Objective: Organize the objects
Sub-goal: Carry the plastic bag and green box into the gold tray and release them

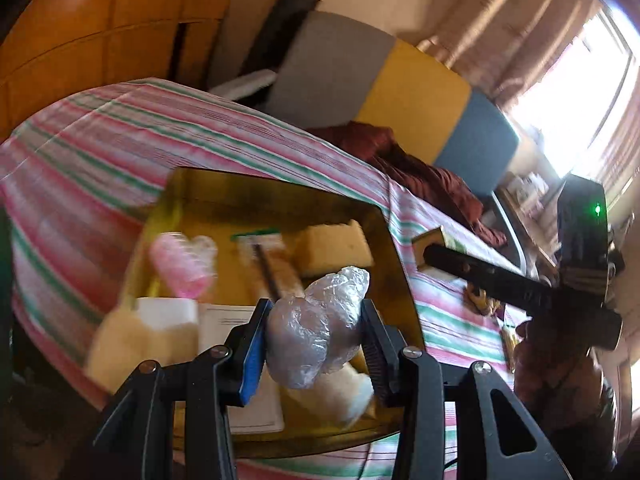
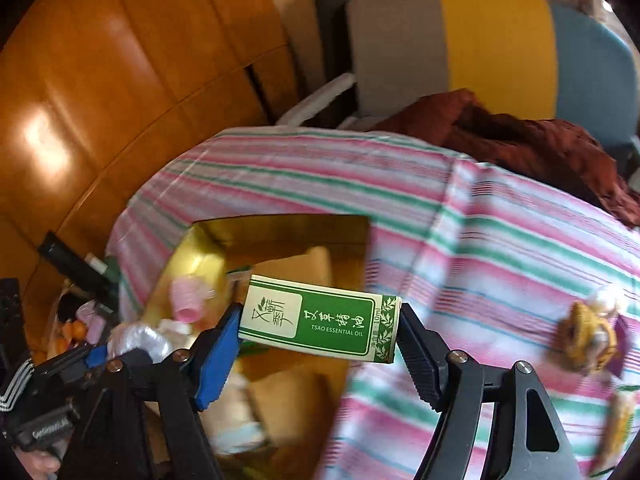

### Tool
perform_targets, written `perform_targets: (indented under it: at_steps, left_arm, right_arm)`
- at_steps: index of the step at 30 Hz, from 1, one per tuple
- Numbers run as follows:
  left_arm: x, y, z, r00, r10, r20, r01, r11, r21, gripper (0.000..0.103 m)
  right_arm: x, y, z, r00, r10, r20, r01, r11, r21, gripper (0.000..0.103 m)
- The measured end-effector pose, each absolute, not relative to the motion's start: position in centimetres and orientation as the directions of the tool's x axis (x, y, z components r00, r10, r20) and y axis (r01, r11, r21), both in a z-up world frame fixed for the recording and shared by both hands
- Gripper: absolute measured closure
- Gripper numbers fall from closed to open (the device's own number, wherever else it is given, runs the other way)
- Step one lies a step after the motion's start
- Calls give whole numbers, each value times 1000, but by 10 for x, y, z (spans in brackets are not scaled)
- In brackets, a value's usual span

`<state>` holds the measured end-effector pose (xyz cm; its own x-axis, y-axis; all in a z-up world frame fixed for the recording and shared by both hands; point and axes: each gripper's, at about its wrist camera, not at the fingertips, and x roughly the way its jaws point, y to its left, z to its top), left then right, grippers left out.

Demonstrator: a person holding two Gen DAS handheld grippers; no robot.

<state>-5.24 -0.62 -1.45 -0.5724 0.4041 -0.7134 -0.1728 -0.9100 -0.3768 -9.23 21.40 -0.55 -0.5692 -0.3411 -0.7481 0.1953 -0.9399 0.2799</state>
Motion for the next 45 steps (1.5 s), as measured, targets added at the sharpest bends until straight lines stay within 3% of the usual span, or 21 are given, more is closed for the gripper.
perform_targets:
  at_steps: [14, 26, 29, 34, 45]
  left_arm:
    - [-47, -50, -29, -602, 392, -696, -97, -901, -423, 60]
    - [-75, -31, -32, -602, 387, -699, -91, -902, -421, 60]
    - [-86, -30, -33, -615, 349, -707, -52, -913, -406, 57]
    - [-99, -31, -41, -599, 324, -732, -3, -915, -403, 42]
    - [-72, -33, -42, -591, 291, -752, -16, -937, -350, 40]
  right_arm:
    - [-103, 147, -9, -508, -377, -775, 262, -924, 278, 28]
    - [-133, 132, -11, -493, -368, -788, 257, -927, 272, 28]
    - [-146, 126, -9, -495, -374, -784, 256, -925, 280, 27]
    - [-161, 119, -3, -505, -422, -753, 256, -906, 337, 18]
    - [-132, 126, -20, -497, -372, -784, 254, -926, 278, 15]
